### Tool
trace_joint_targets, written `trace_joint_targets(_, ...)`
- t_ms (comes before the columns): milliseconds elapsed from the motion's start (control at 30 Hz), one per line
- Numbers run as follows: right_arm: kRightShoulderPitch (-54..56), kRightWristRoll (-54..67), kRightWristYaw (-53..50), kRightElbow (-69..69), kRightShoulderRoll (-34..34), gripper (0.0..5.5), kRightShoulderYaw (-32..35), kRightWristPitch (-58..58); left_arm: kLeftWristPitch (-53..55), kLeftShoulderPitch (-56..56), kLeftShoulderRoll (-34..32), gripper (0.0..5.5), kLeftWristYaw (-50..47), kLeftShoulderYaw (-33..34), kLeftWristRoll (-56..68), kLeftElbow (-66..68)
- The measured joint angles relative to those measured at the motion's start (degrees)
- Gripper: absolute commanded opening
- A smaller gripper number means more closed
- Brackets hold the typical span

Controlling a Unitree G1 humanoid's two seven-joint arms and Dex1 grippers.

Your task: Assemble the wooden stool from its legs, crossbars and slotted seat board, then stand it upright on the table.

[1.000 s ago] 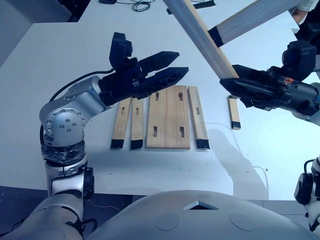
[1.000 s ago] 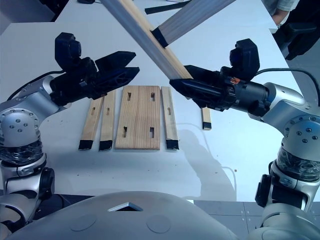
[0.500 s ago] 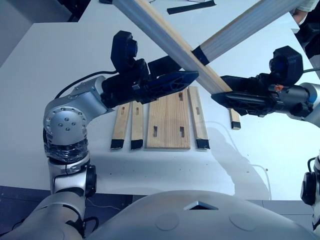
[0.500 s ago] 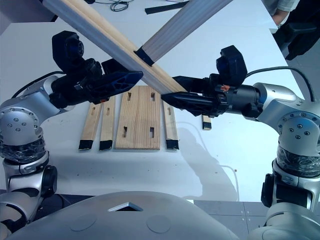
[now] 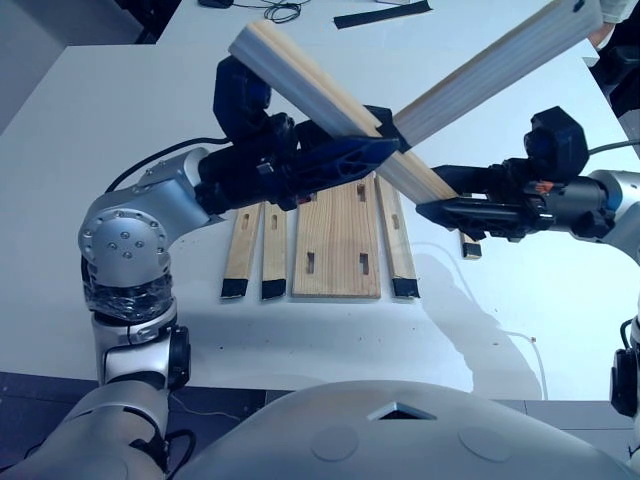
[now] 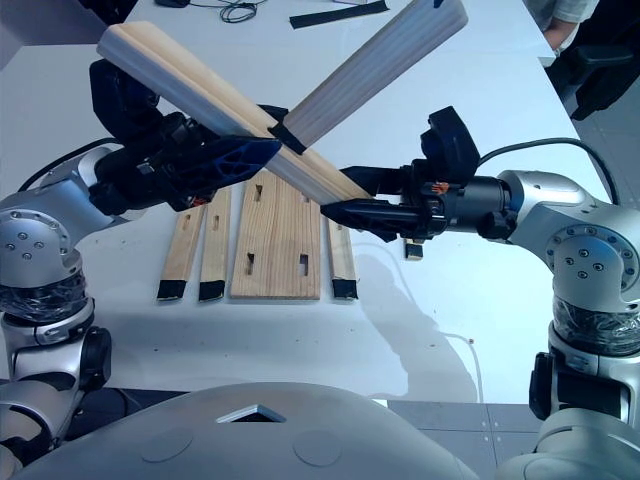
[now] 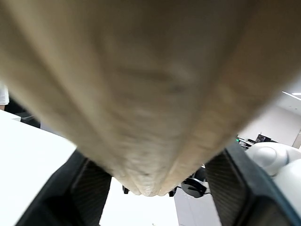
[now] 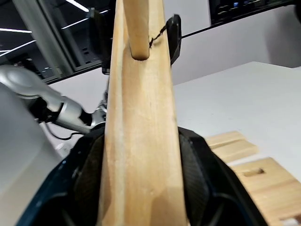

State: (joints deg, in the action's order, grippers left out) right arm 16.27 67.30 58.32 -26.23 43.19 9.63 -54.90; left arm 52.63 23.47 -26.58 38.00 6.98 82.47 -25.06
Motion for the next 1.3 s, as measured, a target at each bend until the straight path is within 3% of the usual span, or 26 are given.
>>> trace_joint_targets(400, 0.0, -0.9, 1.0, 0.0, 0.7, 2.05, -0.8, 0.6, -0.6, -0.3, -0.3, 2.19, 0.4, -0.5, -1.3, -0.2)
trace_joint_targets(600, 0.0, -3.4, 1.1, -0.2, 1.5, 3.18, -2.6, 1.3, -0.9, -0.6, -0.3, 2.11, 0.9, -1.2, -2.9, -0.2)
trace_joint_targets(733, -3.1, -11.9, 2.8, 0.0, 4.2, 3.40, -5.1, 6.1, -0.9, -0.5, -1.5, 2.10, 1.1, -0.8, -5.1, 0.6)
trace_joint_targets(967, -13.6, -25.9, 5.0, 4.9, 8.0, 3.40, -6.5, 15.5, -5.0, 2.2, -9.3, 2.07, 5.1, 3.1, -15.7, 5.4)
trace_joint_targets(1167, -21.2, -27.9, 3.3, 4.4, 8.4, 3.40, -0.5, 18.5, -9.8, -5.0, -21.1, 2.07, 17.2, 3.4, -27.6, 0.7)
trace_joint_targets(1300, -26.4, -27.9, 1.4, 1.5, 7.8, 3.40, 2.5, 18.9, -13.1, -9.7, -25.0, 2.07, 23.9, 3.3, -31.6, -1.2)
